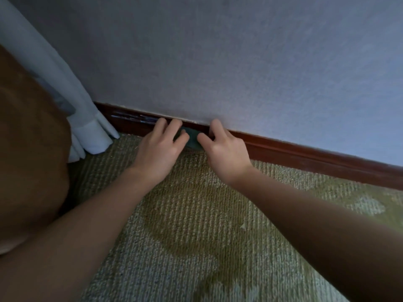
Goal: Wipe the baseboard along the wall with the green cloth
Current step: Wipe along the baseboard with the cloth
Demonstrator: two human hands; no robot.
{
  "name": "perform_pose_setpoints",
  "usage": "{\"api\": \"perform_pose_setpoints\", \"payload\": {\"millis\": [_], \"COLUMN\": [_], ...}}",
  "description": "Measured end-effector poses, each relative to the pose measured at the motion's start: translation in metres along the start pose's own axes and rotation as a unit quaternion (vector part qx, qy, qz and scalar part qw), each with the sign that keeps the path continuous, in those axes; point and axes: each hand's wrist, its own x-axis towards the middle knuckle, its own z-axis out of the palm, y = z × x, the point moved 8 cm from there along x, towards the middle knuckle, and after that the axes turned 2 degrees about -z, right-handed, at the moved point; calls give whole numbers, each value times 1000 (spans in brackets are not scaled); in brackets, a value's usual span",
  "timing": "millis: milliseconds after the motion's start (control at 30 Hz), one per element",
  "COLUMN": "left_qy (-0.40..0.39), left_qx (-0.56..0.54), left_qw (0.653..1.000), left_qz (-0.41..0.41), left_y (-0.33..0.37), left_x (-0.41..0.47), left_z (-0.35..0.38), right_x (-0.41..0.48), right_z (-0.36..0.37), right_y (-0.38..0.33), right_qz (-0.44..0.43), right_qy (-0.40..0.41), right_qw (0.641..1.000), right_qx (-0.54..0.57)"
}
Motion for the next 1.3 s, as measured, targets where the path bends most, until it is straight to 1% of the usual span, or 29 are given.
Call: {"api": "perform_pose_setpoints", "payload": {"millis": [100, 300, 400, 533, 667, 733, 800, 867, 900, 933, 967, 1000, 1067, 1200, 1300], "left_qy": [-23, -68, -77, -73, -107, -112, -134, -204, -223, -220, -197, -147, -80, -27, 6], "left_qx": [4, 45, 55, 85, 101, 112, 150, 191, 203, 199, 192, 178, 140, 87, 64], "left_qw": [1000, 997, 995, 993, 989, 987, 979, 958, 950, 952, 960, 972, 987, 996, 997], "left_qz": [-15, 14, 33, 31, 3, -14, -37, -73, -77, -75, -58, -35, -6, -21, -31], "left_y": [0, 2, 7, 10, 12, 14, 13, 4, 2, 3, 6, 8, 9, 3, 1], "left_x": [2, 4, 8, 12, 14, 17, 21, 22, 22, 23, 25, 25, 19, 4, -4], "left_z": [-1, -7, -9, -9, -8, -12, -11, -1, 0, -3, -6, -10, -17, -10, 0], "right_x": [1, 1, 0, 0, 0, 0, -4, -3, -2, -2, -2, -1, 0, 1, 2], "right_z": [-1, -2, -3, -7, -7, -2, 7, 7, 4, 3, 3, 4, 5, 6, 7], "right_y": [1, 0, 1, 4, 3, 3, 8, 10, 10, 10, 11, 11, 9, 11, 4], "right_qz": [-13, -26, -31, -37, -38, -27, -6, 9, 18, 25, 30, 27, 20, 59, 58], "right_qy": [-12, -23, -25, -26, -31, -61, -94, -106, -107, -110, -116, -122, -127, -112, -97], "right_qw": [1000, 999, 999, 999, 998, 997, 995, 994, 994, 994, 993, 992, 991, 992, 994], "right_qx": [-1, 5, 4, 0, 31, 40, 14, 2, 5, 3, -4, -14, -28, -22, -5]}}
